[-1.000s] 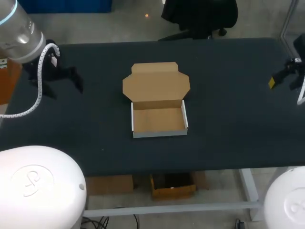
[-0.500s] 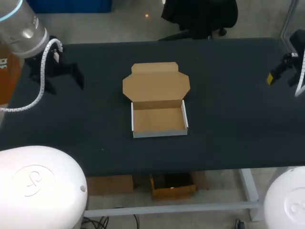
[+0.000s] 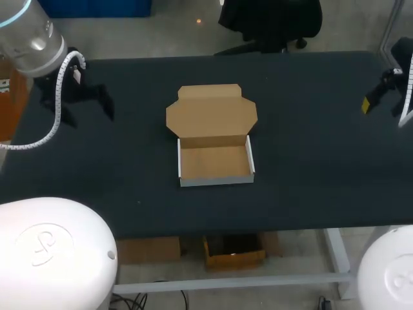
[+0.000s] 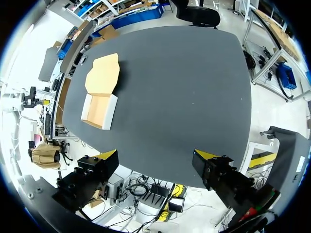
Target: Assemble the packaging by folding the flat box into shape, placing the metal phone stand inside, and closing the box properly
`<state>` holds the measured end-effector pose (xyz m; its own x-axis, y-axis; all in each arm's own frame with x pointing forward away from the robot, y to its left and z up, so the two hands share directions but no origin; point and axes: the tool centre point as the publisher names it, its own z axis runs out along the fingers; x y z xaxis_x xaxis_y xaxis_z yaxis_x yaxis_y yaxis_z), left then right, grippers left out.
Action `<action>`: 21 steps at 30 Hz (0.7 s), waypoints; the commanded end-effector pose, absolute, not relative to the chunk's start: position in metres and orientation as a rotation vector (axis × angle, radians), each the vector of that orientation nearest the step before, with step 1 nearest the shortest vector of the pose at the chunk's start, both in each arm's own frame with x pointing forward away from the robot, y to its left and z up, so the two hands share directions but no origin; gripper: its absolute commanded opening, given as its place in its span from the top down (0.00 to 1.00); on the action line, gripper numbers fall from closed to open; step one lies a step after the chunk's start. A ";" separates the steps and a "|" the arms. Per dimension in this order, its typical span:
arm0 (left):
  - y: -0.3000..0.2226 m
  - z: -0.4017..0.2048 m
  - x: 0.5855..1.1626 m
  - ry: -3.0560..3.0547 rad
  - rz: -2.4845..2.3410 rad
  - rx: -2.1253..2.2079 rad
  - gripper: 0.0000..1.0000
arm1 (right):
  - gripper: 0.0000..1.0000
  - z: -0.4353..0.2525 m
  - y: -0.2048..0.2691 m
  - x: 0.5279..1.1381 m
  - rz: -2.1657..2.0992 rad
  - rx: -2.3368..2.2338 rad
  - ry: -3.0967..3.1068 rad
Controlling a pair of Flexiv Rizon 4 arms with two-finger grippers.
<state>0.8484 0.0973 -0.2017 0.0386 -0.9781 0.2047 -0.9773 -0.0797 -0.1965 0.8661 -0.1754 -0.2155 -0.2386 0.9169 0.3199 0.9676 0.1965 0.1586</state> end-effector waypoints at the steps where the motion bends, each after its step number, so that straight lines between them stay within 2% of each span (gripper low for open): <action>1: 0.096 -0.201 0.847 2.123 -0.442 -2.264 0.00 | 0.00 -0.216 -0.177 0.867 -0.487 -1.831 -2.298; 21: 0.096 -0.204 0.850 2.109 -0.416 -2.283 0.00 | 0.00 -0.217 -0.179 0.867 -0.491 -1.831 -2.292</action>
<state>0.8482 0.0970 -0.2041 0.0581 -0.9791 0.1947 -0.9778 -0.0951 -0.1866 0.8675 -0.1776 -0.2188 -0.2326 0.9156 0.3279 0.9694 0.1912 0.1539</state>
